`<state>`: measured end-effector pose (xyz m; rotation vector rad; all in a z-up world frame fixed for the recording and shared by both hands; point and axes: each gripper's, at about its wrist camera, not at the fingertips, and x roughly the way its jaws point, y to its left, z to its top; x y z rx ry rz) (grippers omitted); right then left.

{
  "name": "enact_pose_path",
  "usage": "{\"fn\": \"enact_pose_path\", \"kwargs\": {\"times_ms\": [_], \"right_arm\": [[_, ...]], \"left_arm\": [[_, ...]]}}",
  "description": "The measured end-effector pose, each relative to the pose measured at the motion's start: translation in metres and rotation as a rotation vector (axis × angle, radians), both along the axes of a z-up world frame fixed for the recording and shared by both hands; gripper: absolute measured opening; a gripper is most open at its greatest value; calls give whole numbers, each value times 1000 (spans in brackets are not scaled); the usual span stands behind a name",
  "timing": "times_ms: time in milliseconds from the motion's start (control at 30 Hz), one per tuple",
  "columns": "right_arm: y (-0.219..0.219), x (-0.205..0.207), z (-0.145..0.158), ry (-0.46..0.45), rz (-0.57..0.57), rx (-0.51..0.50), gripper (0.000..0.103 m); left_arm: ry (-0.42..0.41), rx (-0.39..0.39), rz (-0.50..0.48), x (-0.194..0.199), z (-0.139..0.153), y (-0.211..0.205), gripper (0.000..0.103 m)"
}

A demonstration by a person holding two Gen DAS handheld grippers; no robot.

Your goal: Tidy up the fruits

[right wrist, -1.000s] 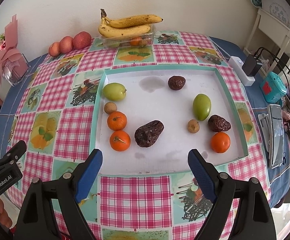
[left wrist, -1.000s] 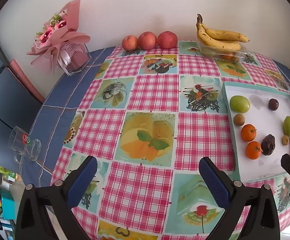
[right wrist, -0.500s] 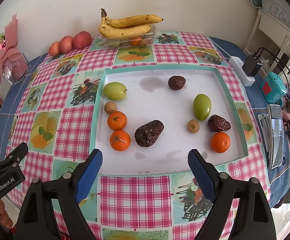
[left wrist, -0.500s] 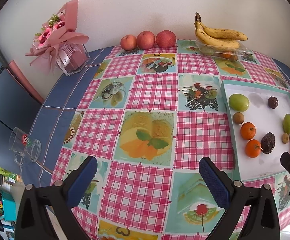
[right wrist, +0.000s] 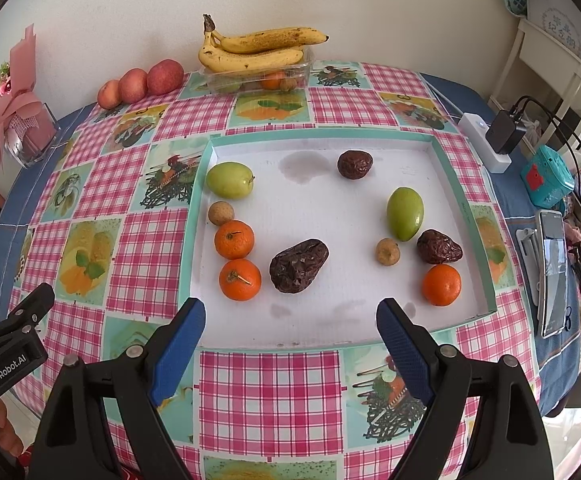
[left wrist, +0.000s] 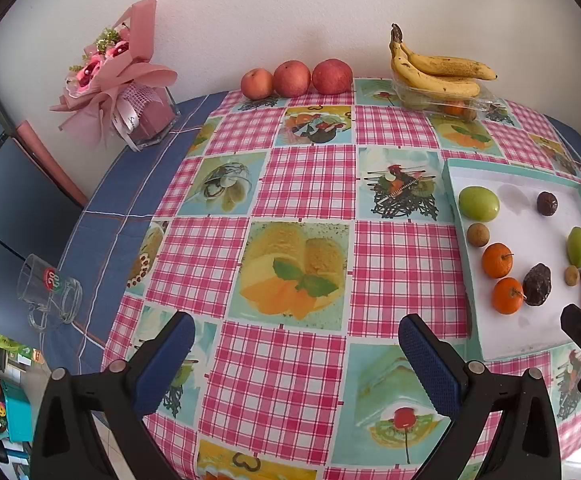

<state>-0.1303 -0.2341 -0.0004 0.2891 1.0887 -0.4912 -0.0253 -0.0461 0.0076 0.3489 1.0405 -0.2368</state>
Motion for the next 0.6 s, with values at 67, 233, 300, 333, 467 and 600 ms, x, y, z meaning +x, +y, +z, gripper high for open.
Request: {"fn": "enact_pose_path", "kwargs": {"times_ms": [67, 233, 300, 333, 467, 600], "right_arm": [[0, 0, 0, 1, 0, 0, 88], [0, 0, 0, 0, 0, 0, 88], [0, 0, -1, 2, 1, 0, 88], [0, 0, -1, 2, 2, -1, 88], [0, 0, -1, 3, 0, 0, 88], [0, 0, -1, 3, 2, -1, 88]], "left_arm": [[1, 1, 0, 0, -1, 0, 103], [1, 1, 0, 0, -1, 0, 103], [2, 1, -1, 0, -1, 0, 103], [2, 1, -1, 0, -1, 0, 103], [2, 1, -1, 0, -1, 0, 103], [1, 1, -2, 0, 0, 0, 103]]}}
